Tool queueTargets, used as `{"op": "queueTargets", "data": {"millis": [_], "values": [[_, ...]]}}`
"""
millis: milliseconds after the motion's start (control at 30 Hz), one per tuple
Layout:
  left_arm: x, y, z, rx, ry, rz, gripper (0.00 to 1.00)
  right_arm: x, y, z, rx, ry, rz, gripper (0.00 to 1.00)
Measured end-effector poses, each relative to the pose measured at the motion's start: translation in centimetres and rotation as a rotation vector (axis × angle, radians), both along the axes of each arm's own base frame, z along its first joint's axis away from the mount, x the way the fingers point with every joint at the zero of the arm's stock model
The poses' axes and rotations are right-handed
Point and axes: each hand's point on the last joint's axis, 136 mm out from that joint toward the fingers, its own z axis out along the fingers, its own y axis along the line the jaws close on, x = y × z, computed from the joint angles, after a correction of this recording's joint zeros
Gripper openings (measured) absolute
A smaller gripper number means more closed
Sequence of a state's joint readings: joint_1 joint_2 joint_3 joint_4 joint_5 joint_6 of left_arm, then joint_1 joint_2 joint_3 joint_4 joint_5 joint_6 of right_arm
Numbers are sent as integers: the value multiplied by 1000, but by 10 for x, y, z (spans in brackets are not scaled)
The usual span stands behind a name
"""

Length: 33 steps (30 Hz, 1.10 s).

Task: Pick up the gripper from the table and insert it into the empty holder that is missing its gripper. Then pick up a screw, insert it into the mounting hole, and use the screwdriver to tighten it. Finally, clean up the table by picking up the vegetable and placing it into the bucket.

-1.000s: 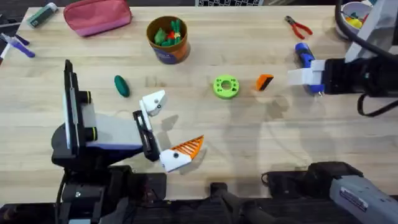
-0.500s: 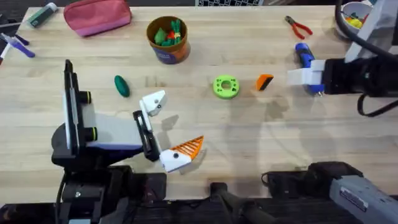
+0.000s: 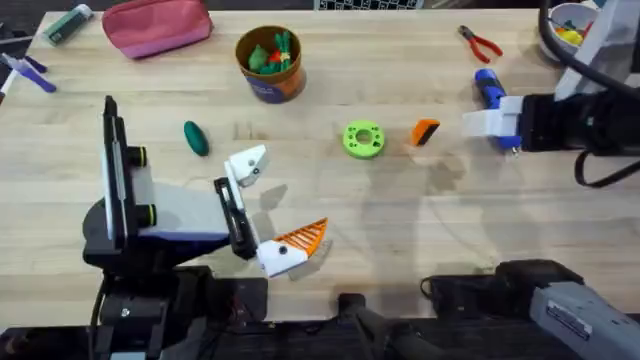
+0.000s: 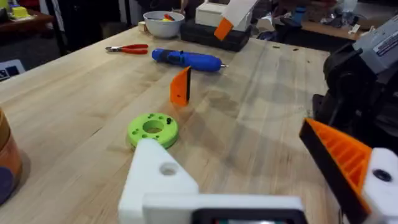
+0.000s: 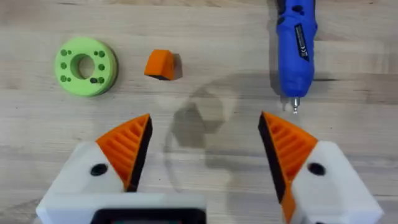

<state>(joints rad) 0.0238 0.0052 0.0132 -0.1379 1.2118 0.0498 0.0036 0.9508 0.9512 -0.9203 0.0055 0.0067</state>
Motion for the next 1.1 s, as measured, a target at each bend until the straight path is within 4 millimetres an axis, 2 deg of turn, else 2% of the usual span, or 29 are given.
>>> {"op": "queueTargets", "data": {"millis": [600,800,967,1100], "values": [[0,0,0,0,0,0,985,0,0,0,2,0,-2,994],[0,0,0,0,0,0,985,1,3,1,53,-2,-45,994],[0,0,0,0,0,0,985,-6,4,-4,71,48,-73,994],[0,0,0,0,0,0,985,-2,14,-4,75,125,-54,994]]}}
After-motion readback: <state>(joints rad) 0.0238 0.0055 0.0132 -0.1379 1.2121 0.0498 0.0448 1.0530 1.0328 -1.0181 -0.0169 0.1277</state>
